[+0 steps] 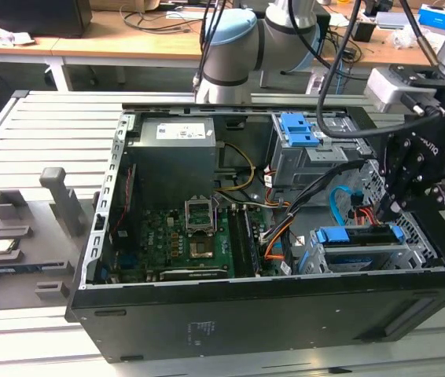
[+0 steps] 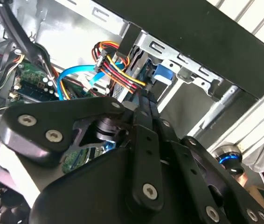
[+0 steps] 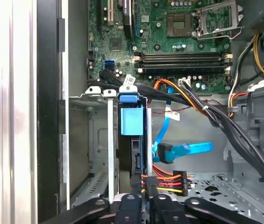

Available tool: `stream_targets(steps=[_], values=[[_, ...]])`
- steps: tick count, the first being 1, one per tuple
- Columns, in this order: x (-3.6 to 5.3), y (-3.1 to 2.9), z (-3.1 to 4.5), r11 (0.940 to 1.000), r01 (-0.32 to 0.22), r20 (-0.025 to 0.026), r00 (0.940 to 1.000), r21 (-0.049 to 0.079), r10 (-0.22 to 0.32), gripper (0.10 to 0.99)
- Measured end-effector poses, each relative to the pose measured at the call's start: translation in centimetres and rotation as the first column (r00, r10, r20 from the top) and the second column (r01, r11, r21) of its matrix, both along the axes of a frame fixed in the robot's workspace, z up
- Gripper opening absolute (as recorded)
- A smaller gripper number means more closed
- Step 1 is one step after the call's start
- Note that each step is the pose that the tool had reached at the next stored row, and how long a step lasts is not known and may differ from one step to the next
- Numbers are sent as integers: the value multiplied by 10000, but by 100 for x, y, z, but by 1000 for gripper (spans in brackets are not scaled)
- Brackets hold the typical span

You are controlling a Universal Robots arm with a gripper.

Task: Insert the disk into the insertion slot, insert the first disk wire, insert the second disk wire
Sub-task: 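Insert the first disk wire, then insert the second disk wire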

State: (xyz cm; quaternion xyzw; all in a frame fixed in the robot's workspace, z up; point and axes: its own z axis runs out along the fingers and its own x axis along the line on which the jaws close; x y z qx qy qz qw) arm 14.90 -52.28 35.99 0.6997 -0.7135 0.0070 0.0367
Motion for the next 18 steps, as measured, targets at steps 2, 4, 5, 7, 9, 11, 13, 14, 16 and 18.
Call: stream_targets(steps=[2,4,5,7,9,11,13,14,16,18], values=[[0,10,97,10000,0,0,10000,2,0,106],[0,12,182,10000,0,0,10000,1,0,106],[0,12,206,10000,-1,0,10000,1,1,106],[0,12,263,10000,-1,0,10000,0,1,106],[0,12,269,10000,0,0,10000,4,0,106],[0,12,272,10000,0,0,10000,1,0,106],[0,12,274,10000,-1,0,10000,0,1,106],[0,12,275,10000,-1,0,10000,1,1,106],[0,13,277,10000,-1,0,10000,0,1,239],[-19,23,274,10000,-2,0,10000,0,2,239]])
